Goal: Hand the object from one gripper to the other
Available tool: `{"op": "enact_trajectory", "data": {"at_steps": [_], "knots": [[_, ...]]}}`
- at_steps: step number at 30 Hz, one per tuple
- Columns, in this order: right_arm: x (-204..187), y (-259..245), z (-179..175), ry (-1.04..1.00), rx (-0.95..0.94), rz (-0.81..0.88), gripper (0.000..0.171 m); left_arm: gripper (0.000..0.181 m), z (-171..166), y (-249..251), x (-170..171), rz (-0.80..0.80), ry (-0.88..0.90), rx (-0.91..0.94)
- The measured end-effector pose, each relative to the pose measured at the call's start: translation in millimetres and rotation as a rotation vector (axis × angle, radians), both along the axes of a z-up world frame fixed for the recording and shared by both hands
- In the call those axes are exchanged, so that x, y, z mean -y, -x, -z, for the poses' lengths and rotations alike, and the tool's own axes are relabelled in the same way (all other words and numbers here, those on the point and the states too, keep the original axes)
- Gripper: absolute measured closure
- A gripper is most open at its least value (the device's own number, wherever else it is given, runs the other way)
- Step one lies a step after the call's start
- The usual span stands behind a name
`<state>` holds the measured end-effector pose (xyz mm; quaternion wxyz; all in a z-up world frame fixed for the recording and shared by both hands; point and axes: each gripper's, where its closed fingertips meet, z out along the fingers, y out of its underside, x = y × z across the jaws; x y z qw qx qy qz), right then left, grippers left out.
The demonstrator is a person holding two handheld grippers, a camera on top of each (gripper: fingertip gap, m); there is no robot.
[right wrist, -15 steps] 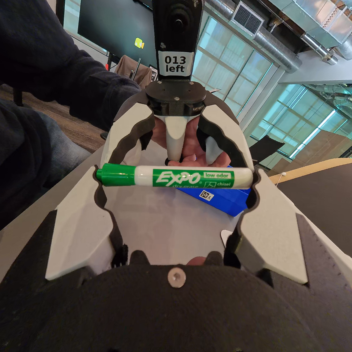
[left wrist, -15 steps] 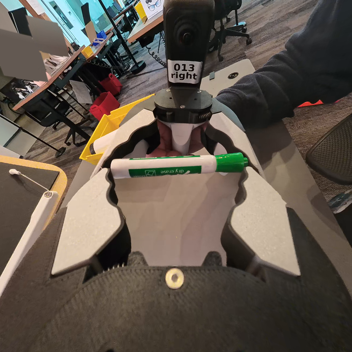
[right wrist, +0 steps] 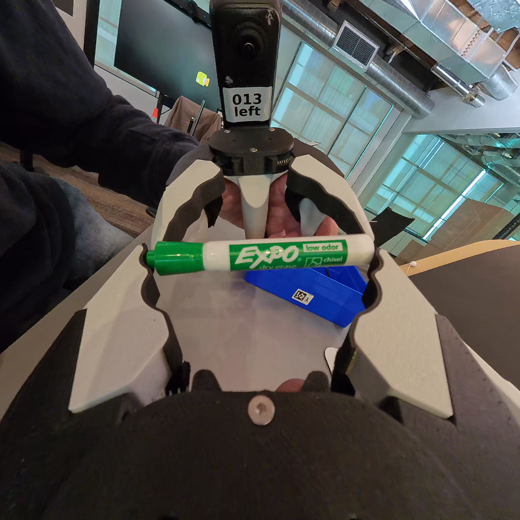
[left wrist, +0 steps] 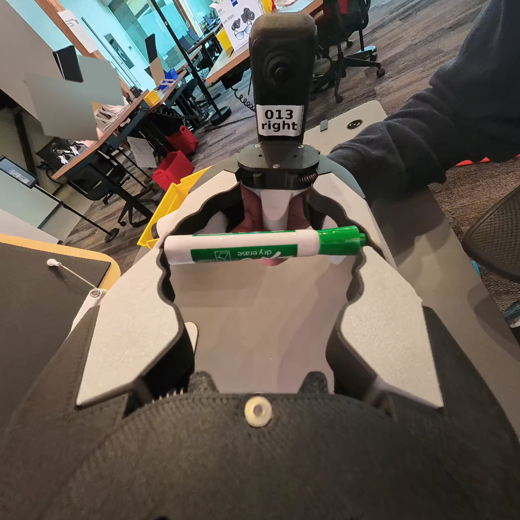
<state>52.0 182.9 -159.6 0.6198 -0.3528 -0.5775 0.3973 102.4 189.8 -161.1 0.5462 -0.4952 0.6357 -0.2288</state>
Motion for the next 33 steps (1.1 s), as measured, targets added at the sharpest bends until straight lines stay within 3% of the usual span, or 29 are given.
{"op": "enact_trajectory", "data": {"at_steps": [11, 19, 24, 33], "knots": [[-6.6, -7.9, -3.3, 0.013, -0.028, 0.021, 0.034, 0.061, -18.4, 14.5, -11.8, -0.061, 0.065, 0.127], [-18.9, -17.2, -4.9, 0.071, -0.064, 0.052, 0.065, 0.06, -19.0, 27.8, -26.1, -0.111, 0.341, 0.331], [-22.8, -13.9, 1.6, 0.072, -0.051, 0.073, 0.073, 0.061, -9.0, 32.9, -35.7, -0.148, 0.515, 0.431], [-16.1, -0.8, 12.3, -0.186, 0.019, 0.181, 0.113, 0.061, 13.4, 30.2, -39.5, -0.15, 0.795, 0.5]]}}
